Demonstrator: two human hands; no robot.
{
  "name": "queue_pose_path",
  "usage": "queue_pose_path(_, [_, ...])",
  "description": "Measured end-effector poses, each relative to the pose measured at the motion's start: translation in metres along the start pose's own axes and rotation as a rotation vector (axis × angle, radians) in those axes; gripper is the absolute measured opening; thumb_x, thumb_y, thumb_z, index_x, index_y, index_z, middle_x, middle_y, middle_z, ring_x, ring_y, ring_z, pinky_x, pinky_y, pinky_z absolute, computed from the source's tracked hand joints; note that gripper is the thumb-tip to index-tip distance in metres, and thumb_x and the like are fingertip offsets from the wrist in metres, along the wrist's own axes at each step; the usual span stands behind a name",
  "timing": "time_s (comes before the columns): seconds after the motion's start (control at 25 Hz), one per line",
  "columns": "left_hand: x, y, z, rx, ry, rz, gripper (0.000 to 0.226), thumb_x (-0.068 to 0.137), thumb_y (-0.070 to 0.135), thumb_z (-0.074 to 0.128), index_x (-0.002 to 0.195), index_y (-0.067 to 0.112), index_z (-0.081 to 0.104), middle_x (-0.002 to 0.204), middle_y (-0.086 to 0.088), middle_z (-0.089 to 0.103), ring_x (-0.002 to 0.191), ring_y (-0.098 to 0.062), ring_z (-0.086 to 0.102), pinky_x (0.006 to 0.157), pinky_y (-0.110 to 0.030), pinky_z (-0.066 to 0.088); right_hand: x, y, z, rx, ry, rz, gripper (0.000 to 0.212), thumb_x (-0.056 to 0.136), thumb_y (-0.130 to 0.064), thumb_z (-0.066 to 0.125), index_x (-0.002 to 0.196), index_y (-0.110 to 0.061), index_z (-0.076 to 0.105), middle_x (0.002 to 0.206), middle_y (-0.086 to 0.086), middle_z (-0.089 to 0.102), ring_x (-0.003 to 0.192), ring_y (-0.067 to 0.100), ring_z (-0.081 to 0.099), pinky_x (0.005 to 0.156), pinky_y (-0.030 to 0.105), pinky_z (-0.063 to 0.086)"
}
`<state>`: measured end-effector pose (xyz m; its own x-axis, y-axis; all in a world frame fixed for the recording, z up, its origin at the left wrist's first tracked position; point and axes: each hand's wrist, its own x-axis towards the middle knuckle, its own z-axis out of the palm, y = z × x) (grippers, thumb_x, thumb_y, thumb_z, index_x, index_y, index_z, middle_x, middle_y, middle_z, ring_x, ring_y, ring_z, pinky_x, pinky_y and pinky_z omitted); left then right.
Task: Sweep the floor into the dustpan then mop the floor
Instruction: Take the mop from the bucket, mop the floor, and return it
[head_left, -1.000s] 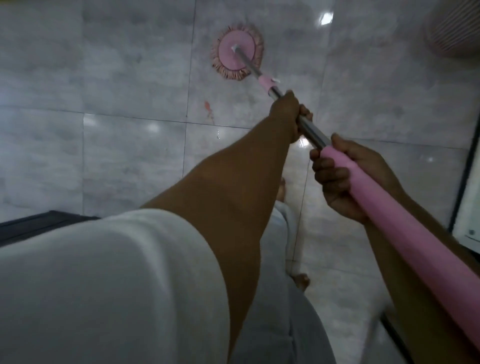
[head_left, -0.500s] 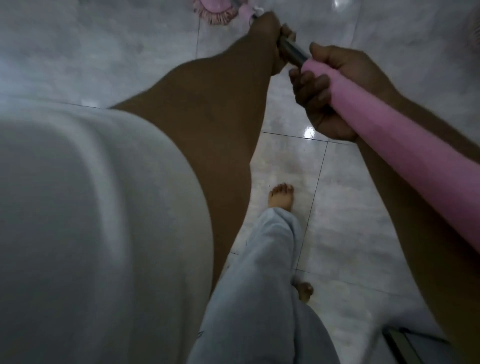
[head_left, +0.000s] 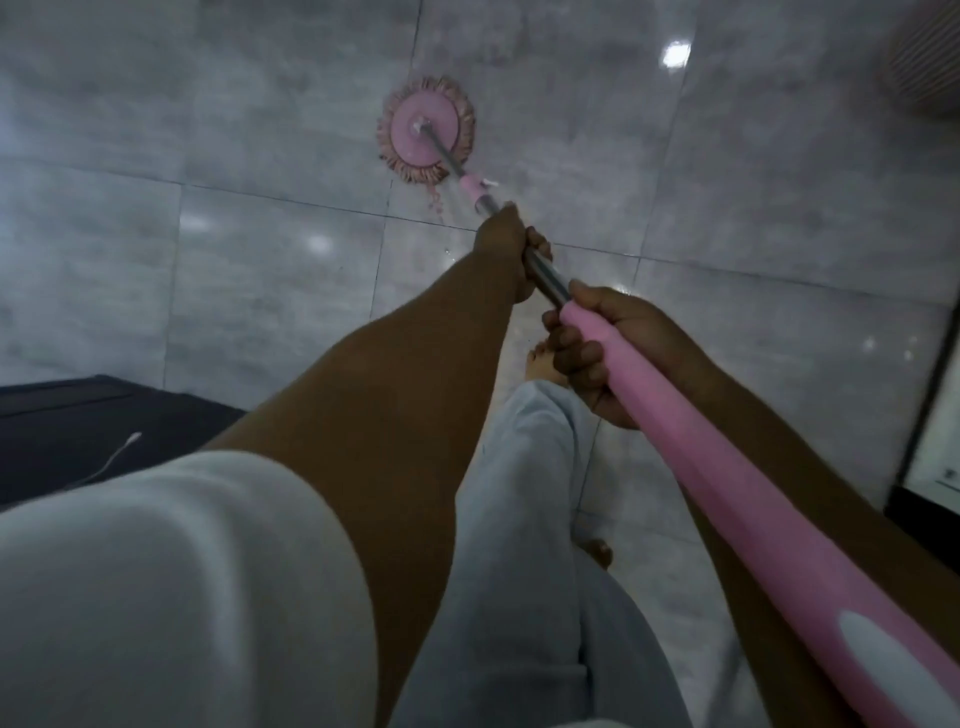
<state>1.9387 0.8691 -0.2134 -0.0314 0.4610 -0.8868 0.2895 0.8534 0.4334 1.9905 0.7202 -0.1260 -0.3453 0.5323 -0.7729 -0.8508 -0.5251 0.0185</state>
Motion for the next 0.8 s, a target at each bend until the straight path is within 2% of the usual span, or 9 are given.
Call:
queue_pose_path(0.08, [-0.016,-0.044,-0.015,-0.101,-0.037,-0.125,0.033,0.100,0.040,0.045,0.077,0.016,0.045,0.037,0.004,0.038,0.029,-0.011,0.036,0.036,-0.013,0.035,-0.017,0.050,-0.017,-0.034,-0.003,0.014,0.032,0.096,-0.038,0.046,0.088,-0.008,0.055,0.058,-0.002,0.051,0.037,0.003,0.045,0.031,0.014,0.037])
queue_pose_path(0.2, [-0.049,-0.103,-0.032,-0.167,-0.061,-0.167,0.033,0.100,0.039,0.045,0.075,0.017,0.044,0.034,0.003,0.037,0.025,-0.011,0.035,0.036,-0.012,0.038,-0.046,0.099,-0.034,-0.023,0.029,0.010,0.035,0.096,-0.038,0.047,0.087,-0.006,0.056,0.060,-0.001,0.052,0.037,0.005,0.047,0.032,0.015,0.039])
queue_pose_path(0.4, [-0.110,-0.190,-0.010,-0.036,-0.134,-0.178,0.031,0.100,0.041,0.043,0.083,0.015,0.046,0.041,0.003,0.037,0.032,-0.012,0.037,0.050,-0.019,0.044,-0.115,0.180,-0.091,0.102,0.054,-0.079,0.033,0.094,-0.037,0.048,0.088,-0.006,0.056,0.060,-0.001,0.052,0.038,0.004,0.046,0.033,0.013,0.038])
queue_pose_path(0.56, [-0.172,-0.265,0.031,0.070,-0.288,-0.211,0.032,0.102,0.036,0.040,0.081,0.013,0.045,0.041,-0.001,0.037,0.031,-0.014,0.039,0.034,-0.015,0.040,-0.188,0.244,-0.142,0.314,0.058,-0.190,0.033,0.086,-0.036,0.057,0.094,-0.004,0.056,0.063,0.000,0.053,0.038,0.005,0.046,0.031,0.015,0.038])
queue_pose_path(0.68, [-0.208,-0.297,0.052,0.097,-0.378,-0.291,0.032,0.101,0.038,0.042,0.083,0.012,0.046,0.051,-0.003,0.041,0.040,-0.016,0.042,0.036,-0.019,0.043,-0.228,0.270,-0.160,0.410,0.006,-0.209,0.037,0.082,-0.034,0.071,0.100,-0.005,0.054,0.065,0.000,0.054,0.040,0.005,0.048,0.033,0.017,0.042])
queue_pose_path(0.8, [-0.211,-0.298,0.051,0.118,-0.421,-0.349,0.032,0.100,0.039,0.044,0.085,0.011,0.047,0.051,-0.004,0.044,0.032,-0.014,0.047,0.040,-0.022,0.046,-0.235,0.270,-0.159,0.352,-0.012,-0.159,0.040,0.082,-0.036,0.072,0.105,-0.009,0.052,0.065,0.000,0.054,0.039,0.008,0.049,0.033,0.020,0.044])
